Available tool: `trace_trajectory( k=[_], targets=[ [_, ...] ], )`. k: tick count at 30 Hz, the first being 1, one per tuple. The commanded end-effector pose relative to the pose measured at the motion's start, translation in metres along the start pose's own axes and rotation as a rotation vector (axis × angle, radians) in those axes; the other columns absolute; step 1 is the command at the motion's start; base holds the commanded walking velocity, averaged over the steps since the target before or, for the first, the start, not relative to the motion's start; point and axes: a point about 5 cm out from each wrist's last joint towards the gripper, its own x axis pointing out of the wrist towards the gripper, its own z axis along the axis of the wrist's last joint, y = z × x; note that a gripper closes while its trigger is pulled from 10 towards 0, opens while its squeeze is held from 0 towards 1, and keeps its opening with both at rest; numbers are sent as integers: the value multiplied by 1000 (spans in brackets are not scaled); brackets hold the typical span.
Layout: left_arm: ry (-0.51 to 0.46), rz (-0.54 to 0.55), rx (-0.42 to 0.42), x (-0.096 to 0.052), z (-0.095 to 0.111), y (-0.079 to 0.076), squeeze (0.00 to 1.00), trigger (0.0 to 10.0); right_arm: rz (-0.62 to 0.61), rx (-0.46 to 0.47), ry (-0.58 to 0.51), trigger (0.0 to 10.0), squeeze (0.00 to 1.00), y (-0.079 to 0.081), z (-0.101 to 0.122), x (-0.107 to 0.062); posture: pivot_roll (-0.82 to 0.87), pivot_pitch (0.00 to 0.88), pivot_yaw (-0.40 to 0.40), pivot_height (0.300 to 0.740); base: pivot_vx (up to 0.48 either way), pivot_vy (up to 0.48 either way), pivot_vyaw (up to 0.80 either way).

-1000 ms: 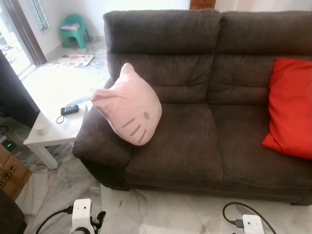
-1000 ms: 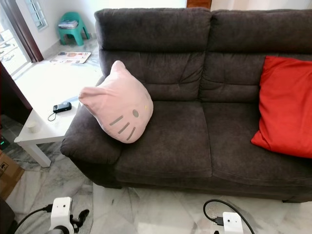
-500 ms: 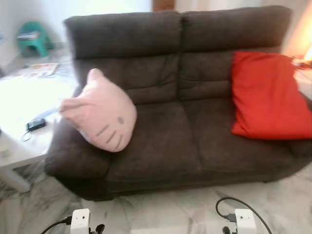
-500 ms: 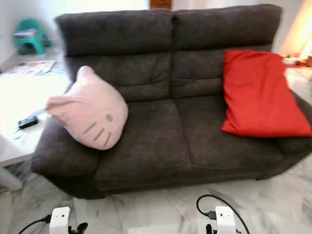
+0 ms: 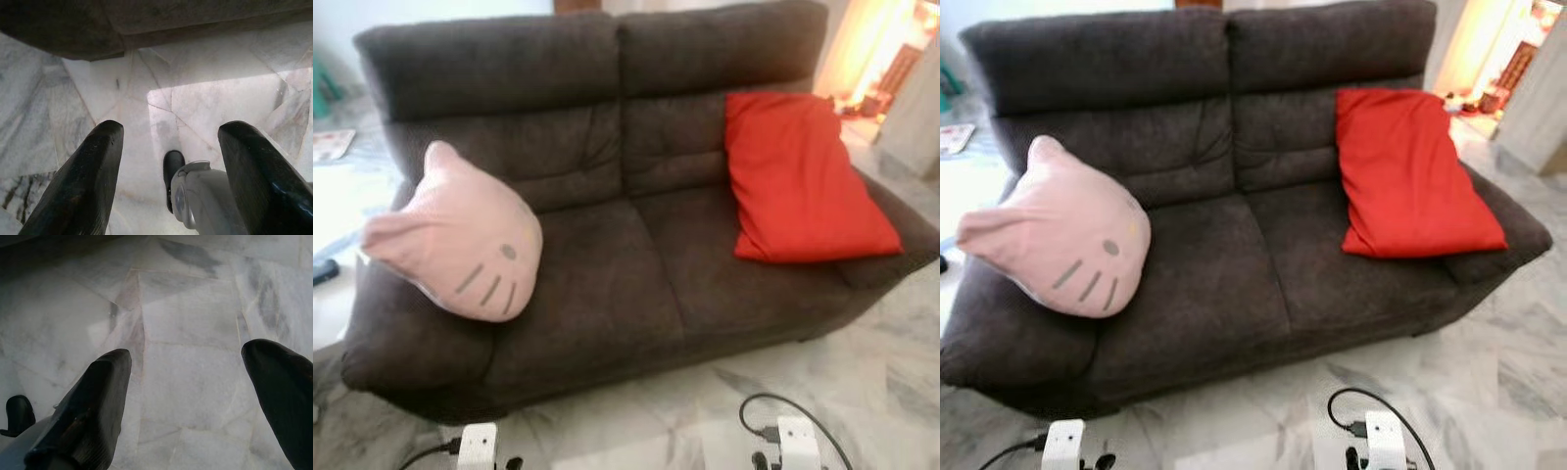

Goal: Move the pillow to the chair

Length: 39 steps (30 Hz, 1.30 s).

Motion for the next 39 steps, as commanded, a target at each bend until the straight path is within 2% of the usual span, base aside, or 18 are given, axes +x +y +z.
trace_trajectory(
  k=[1,6,10,16,20,22,25,39],
  targets=[
    [10,7,-1,-1,-3,1,0,10000,2,1,4,10000,0,0,0,0,43,0,9,740,0,0,-775],
    [17,1,45,0,-2,3,0,10000,1,3,4,10000,0,0,0,0,43,0,6,740,0,-96,-775],
    [22,6,21,-1,-3,4,0,10000,1,4,4,10000,0,0,0,0,43,0,6,740,0,-432,-769],
    [21,7,58,-1,-2,5,0,10000,7,7,5,10000,0,4,0,0,48,0,10,740,0,0,-766],
    [18,6,60,0,-2,5,0,10000,10,11,5,10000,0,5,0,0,50,0,12,740,0,-480,-763],
    [16,14,26,0,-1,6,0,10000,10,12,6,10000,0,6,0,0,50,0,12,740,0,0,-763],
    [10,1,53,1,1,4,0,10000,9,14,9,10000,0,6,-1,0,50,0,14,740,0,0,-758],
    [4,-20,46,1,2,2,0,10000,2,19,14,10000,0,4,-3,0,47,0,12,740,0,0,-750]
  ],
)
